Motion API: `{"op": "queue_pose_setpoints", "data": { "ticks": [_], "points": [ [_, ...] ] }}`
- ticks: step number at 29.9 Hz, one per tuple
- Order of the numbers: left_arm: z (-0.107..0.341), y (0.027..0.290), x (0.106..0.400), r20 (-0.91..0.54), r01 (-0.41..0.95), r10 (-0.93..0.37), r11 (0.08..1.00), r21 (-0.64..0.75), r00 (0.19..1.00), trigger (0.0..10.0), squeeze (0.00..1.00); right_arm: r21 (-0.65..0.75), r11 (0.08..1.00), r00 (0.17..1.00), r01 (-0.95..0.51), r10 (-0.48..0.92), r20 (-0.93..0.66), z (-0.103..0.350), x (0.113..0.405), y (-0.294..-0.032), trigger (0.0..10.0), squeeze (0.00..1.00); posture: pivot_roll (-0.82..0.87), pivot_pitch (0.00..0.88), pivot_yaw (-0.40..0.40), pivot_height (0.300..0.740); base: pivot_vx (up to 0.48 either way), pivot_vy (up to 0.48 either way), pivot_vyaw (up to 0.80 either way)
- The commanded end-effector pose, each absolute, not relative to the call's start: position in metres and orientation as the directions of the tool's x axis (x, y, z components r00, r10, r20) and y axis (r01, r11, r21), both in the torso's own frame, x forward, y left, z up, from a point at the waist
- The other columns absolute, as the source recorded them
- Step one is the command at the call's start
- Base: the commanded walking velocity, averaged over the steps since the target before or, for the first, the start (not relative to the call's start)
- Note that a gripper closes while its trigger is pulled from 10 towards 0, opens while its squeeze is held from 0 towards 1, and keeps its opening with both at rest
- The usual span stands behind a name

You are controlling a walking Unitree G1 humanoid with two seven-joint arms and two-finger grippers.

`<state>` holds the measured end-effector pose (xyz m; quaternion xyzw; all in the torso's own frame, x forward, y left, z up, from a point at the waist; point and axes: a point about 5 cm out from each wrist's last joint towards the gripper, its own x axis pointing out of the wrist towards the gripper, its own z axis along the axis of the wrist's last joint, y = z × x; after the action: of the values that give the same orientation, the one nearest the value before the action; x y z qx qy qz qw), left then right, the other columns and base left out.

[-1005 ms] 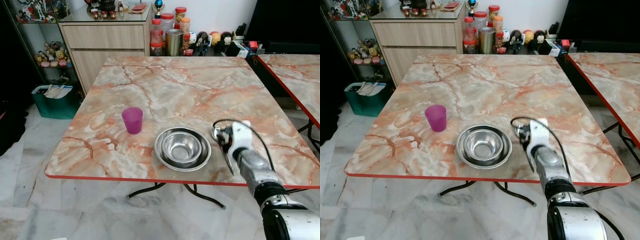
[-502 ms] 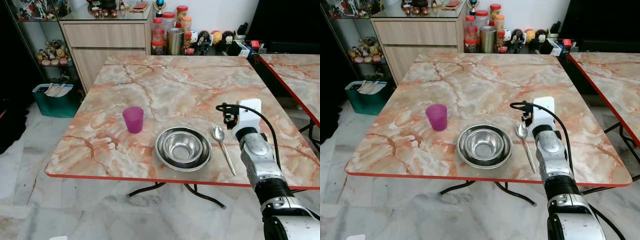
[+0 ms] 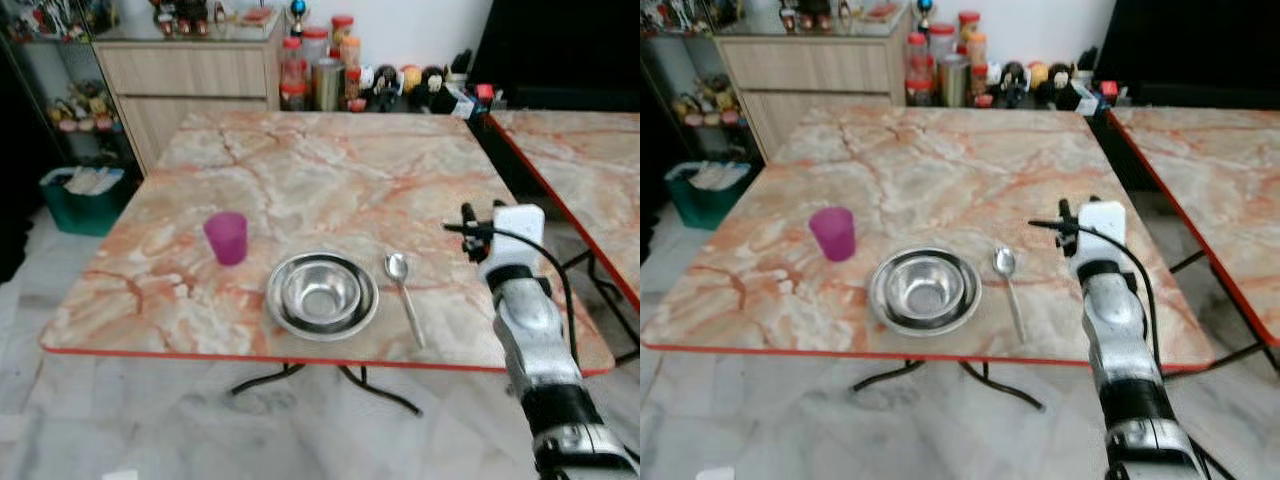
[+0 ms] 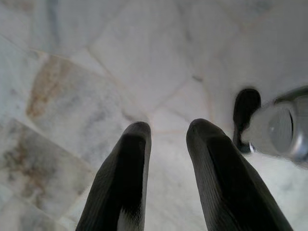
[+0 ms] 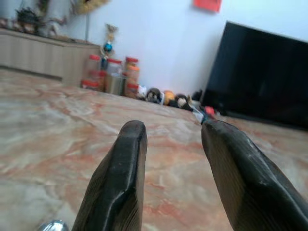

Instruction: Setting the table

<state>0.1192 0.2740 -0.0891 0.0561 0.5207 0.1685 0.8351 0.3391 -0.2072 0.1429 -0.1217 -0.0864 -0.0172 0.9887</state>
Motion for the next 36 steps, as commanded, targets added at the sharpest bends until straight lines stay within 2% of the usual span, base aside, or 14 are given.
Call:
{"op": "queue_pose_setpoints", "data": {
  "ticks": [1,16,19,24,29,36],
  "points": [
    [-0.089,0.275,0.118,-0.853,-0.201,0.338,0.939,0.278,0.398,10.0,0.00,-0.249,0.966,0.977,0.073,-0.019,0.214,0.150,0.335,-0.212,10.0,0.00,0.03,0.000,-0.012,0.732,0.000,-0.480,0.00],
    [-0.089,0.275,0.118,-0.852,-0.192,0.335,0.941,0.279,0.402,10.0,0.00,-0.248,0.964,0.991,0.098,-0.073,0.110,0.105,0.296,-0.225,10.0,0.00,0.03,0.000,-0.016,0.732,0.000,-0.480,0.00],
    [-0.089,0.275,0.118,-0.852,-0.189,0.334,0.941,0.280,0.403,10.0,0.00,-0.260,0.959,0.993,0.116,-0.109,0.039,0.085,0.281,-0.233,10.0,0.00,0.02,0.000,-0.012,0.732,0.000,-0.480,0.00],
    [-0.089,0.275,0.119,-0.852,-0.189,0.332,0.942,0.277,0.405,10.0,0.00,-0.232,0.958,0.977,0.170,-0.195,-0.088,0.059,0.276,-0.251,10.0,0.00,0.01,0.000,-0.011,0.732,0.000,-0.480,0.00],
    [-0.089,0.274,0.120,-0.852,-0.194,0.330,0.942,0.273,0.406,10.0,0.00,-0.103,0.962,0.932,0.253,-0.271,-0.240,0.034,0.273,-0.268,10.0,0.00,0.01,0.000,-0.010,0.732,0.000,-0.480,0.00],
    [-0.089,0.273,0.121,-0.852,-0.199,0.329,0.942,0.269,0.406,10.0,0.00,-0.104,0.962,0.908,0.252,-0.272,-0.318,0.021,0.272,-0.268,10.0,0.00,0.01,0.000,-0.011,0.732,0.000,-0.480,0.00]
  ]
}}
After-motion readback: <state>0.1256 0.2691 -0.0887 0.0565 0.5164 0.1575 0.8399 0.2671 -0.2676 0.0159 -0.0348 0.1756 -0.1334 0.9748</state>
